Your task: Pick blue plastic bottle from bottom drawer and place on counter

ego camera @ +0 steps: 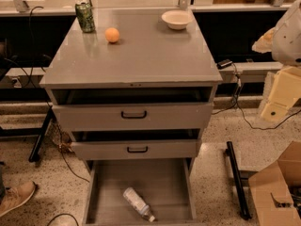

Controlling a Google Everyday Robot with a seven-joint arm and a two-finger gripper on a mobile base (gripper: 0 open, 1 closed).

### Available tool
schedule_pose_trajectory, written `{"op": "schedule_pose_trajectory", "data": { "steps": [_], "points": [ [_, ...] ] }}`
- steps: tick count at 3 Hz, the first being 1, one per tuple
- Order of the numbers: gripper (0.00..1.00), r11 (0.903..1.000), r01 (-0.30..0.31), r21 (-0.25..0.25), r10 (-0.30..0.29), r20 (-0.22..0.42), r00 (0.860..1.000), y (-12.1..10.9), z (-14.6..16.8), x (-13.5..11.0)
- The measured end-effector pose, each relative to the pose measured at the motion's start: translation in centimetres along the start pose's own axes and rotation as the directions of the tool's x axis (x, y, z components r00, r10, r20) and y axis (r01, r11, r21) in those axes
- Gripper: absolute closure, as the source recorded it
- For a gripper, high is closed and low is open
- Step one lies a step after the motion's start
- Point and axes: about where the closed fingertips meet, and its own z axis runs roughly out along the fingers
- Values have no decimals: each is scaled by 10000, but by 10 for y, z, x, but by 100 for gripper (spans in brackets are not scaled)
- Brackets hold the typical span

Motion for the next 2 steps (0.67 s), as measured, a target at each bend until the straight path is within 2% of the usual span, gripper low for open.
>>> {"op": "schedule_pose_trajectory", "data": {
  "steps": [1,2],
  "points": [
    [0,10000,-76,19,76,98,9999,3,6,-2],
    [0,9965,-760,-338,785,810,9936,26,42,-9]
  ]
}}
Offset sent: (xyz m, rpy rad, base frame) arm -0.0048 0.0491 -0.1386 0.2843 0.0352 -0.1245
